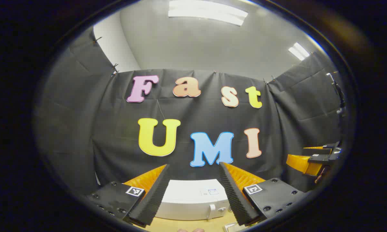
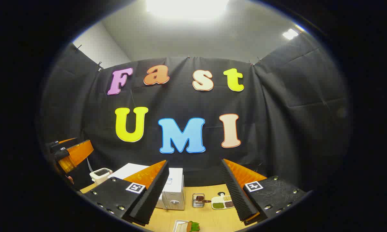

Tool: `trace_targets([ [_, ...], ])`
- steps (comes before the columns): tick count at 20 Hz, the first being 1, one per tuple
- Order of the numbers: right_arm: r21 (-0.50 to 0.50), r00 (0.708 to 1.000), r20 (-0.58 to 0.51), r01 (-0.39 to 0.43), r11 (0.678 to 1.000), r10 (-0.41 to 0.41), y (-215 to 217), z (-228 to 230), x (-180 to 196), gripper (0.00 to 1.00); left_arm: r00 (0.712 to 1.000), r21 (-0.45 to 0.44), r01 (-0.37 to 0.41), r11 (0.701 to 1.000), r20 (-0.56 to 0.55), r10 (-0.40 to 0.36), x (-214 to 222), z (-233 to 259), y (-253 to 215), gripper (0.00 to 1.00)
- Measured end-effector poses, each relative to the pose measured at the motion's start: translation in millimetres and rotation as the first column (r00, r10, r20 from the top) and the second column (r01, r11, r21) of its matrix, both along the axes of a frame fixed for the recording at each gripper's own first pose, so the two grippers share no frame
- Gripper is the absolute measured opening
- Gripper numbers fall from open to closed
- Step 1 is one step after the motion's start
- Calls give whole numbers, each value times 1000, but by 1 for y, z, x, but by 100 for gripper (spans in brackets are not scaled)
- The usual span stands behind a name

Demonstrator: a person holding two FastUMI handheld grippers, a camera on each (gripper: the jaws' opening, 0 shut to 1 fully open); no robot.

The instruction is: Open the microwave oven with the left hand, put the food in, and close the microwave oven.

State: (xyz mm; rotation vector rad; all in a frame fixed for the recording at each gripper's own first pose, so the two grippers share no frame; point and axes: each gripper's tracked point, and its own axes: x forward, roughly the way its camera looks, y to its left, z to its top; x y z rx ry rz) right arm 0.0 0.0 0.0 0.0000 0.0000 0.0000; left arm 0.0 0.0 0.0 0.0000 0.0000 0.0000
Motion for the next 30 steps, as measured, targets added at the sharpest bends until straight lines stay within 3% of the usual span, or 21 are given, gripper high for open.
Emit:
trace_targets([
  [19, 1, 1000, -22, -8, 1000, 8, -10, -9, 10, 96, 1000, 1, -9, 1000, 7, 9, 6, -9, -1, 98],
  [30, -31, 999, -52, -4, 1000, 2, -33, -31, 17, 96, 992, -28, 62, 998, -105, -65, 36, -130, -42, 98],
])
